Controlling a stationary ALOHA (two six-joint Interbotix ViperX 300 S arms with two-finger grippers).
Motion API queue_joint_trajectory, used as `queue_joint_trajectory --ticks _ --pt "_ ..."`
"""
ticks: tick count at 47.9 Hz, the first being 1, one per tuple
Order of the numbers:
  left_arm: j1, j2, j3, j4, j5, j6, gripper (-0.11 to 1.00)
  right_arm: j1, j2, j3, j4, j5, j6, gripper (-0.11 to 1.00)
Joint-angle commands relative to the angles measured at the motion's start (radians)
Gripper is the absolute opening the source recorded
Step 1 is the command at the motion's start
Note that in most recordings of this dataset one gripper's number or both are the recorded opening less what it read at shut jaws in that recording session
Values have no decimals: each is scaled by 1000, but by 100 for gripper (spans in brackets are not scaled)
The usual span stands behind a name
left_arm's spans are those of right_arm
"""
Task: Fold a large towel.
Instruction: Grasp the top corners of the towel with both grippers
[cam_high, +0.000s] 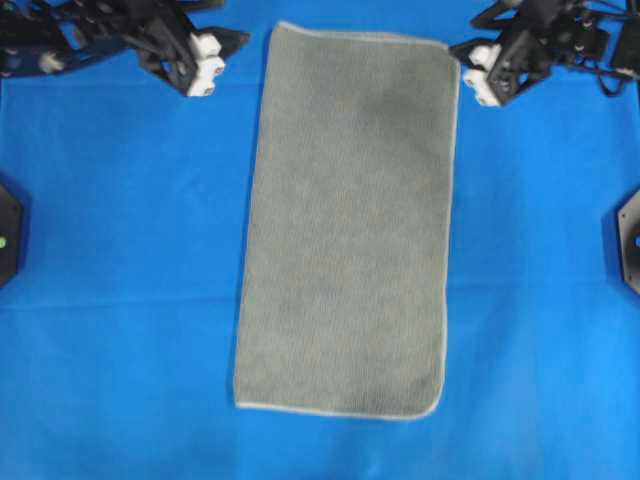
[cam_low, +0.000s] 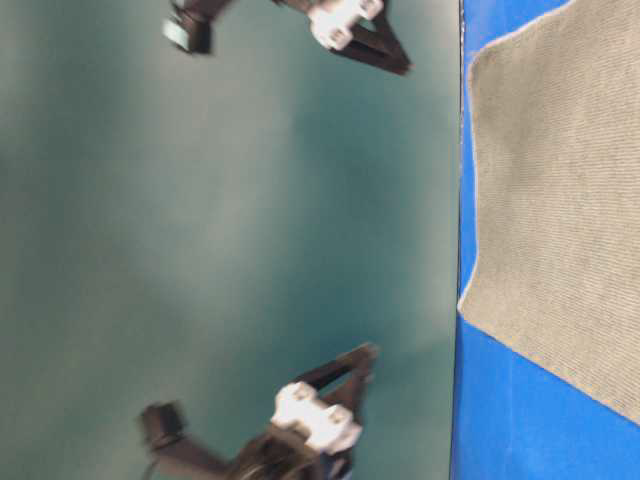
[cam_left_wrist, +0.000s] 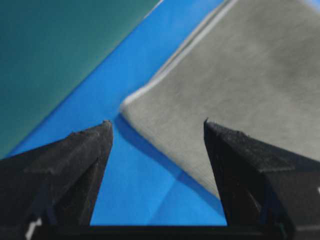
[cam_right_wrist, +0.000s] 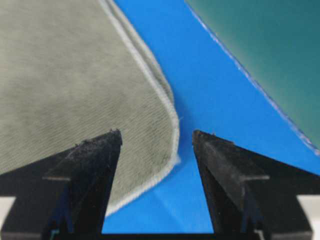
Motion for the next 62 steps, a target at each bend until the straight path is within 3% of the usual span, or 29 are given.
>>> queue_joint_trajectory --ticks 1,18,33,37,43,45,54,62 --pt "0 63 -38 2 -44 2 69 0 55 -49 -8 -28 -2 62" --pt "5 276 -130 0 -89 2 69 -25 275 -140 -20 -71 -5 62" --pt "8 353 -181 0 -67 3 60 -41 327 -156 -23 -87 -11 60" --pt "8 356 -192 0 -37 3 42 -41 328 -153 -28 -87 -17 51" --pt "8 357 -195 0 -15 3 7 -41 325 -150 -28 -97 -18 14" --pt "8 359 -195 0 -15 3 1 -41 325 -152 -29 -103 -18 6" --pt "9 331 -199 0 -5 9 1 -41 307 -164 -29 -110 -17 5" --pt "44 230 -199 0 32 67 1 -44 225 -170 -29 -69 -18 5"
